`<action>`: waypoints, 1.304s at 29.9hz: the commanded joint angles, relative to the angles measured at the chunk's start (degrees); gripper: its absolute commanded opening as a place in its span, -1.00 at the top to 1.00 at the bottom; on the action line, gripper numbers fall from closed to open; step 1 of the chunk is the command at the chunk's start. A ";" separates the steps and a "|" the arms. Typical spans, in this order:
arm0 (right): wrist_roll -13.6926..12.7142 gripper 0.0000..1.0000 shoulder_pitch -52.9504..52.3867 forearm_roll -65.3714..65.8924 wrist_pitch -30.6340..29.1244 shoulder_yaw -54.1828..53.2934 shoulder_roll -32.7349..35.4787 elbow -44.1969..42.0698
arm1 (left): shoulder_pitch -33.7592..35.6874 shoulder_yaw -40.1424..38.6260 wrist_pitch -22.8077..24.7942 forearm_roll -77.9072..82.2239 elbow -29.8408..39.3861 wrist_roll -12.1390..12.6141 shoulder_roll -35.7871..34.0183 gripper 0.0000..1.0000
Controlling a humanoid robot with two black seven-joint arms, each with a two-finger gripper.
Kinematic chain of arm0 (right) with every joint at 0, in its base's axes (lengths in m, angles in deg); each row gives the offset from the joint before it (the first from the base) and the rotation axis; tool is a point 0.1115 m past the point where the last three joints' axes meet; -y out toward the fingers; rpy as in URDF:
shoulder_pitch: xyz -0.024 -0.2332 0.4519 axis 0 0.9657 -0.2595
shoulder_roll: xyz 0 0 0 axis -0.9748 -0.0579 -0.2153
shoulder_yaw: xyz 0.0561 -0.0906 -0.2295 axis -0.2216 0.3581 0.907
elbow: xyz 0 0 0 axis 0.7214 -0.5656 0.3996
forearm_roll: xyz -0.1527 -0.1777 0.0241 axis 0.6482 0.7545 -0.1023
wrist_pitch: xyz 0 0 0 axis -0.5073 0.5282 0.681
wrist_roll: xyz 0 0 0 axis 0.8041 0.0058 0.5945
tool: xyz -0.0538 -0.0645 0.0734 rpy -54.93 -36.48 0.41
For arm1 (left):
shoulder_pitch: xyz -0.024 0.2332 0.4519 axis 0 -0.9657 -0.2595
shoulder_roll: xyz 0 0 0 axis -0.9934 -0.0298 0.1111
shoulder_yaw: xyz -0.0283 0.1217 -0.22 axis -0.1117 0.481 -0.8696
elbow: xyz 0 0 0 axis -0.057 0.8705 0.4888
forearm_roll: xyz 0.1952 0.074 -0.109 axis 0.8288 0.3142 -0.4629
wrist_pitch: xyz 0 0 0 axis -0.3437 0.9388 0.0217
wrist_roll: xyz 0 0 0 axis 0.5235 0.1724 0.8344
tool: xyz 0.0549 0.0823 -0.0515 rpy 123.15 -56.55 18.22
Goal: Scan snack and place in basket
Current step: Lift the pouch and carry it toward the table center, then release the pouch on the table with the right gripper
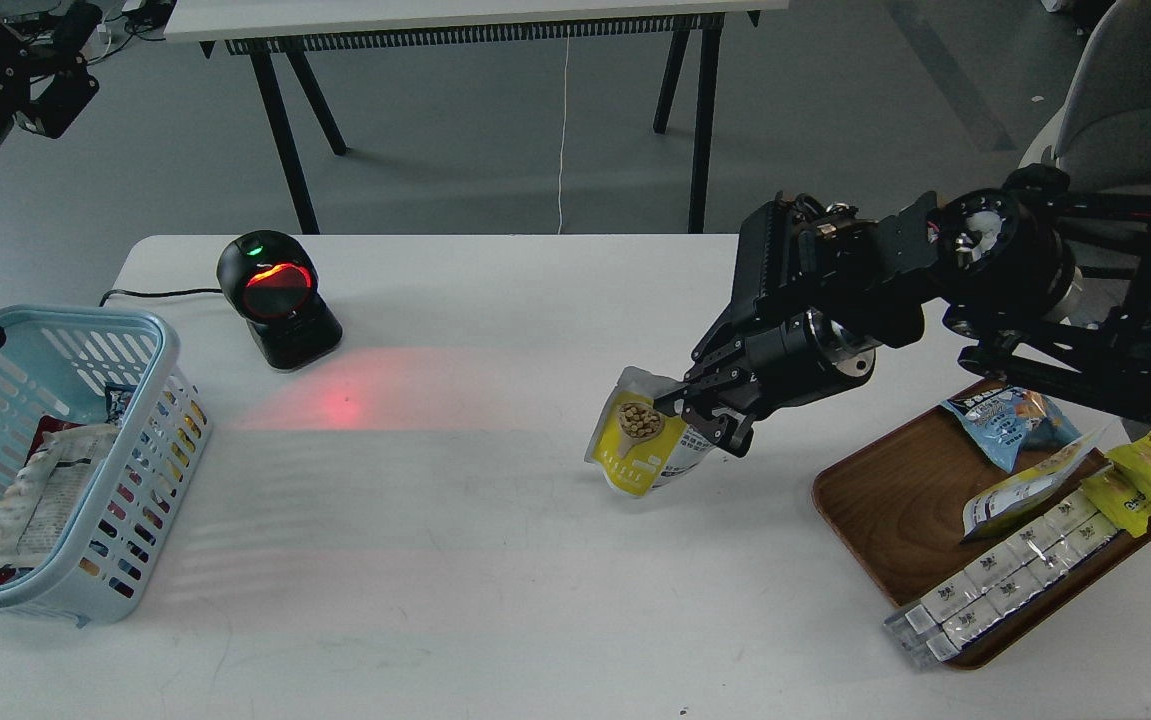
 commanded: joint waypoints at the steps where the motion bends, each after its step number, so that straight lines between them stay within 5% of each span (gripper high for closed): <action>1: -0.01 0.98 -0.50 -0.12 -0.03 0.11 -5.22 -2.75 | 0.09 0.01 0.00 0.00 0.00 0.00 0.00 -1.00; 18: -0.01 0.89 0.47 -0.21 -0.79 0.99 -12.70 -4.51 | 0.36 0.01 0.00 -0.08 0.00 0.00 -0.08 -1.00; 22: -0.01 0.11 0.64 -0.91 -0.79 0.90 -12.79 -4.51 | 0.27 0.00 0.00 -0.08 0.00 0.00 0.00 -1.00; 23: -0.01 -0.50 0.73 -1.78 -0.79 0.72 -12.70 -4.42 | 0.27 -0.08 0.00 -0.08 0.00 0.00 0.00 -1.00; 26: -0.01 -0.64 0.64 -4.16 -0.79 0.64 -12.87 -4.25 | 0.27 -0.08 0.00 -0.08 0.00 0.00 0.00 -1.00; 27: -0.01 -1.00 0.64 -4.77 -0.79 0.46 -12.87 -4.16 | 0.27 0.00 0.00 -0.08 0.00 0.00 0.00 -1.00; 39: -0.01 -1.00 0.03 -11.53 -0.79 -8.40 -13.05 -8.01 | 0.44 0.09 0.00 -0.08 0.00 0.00 0.00 -1.00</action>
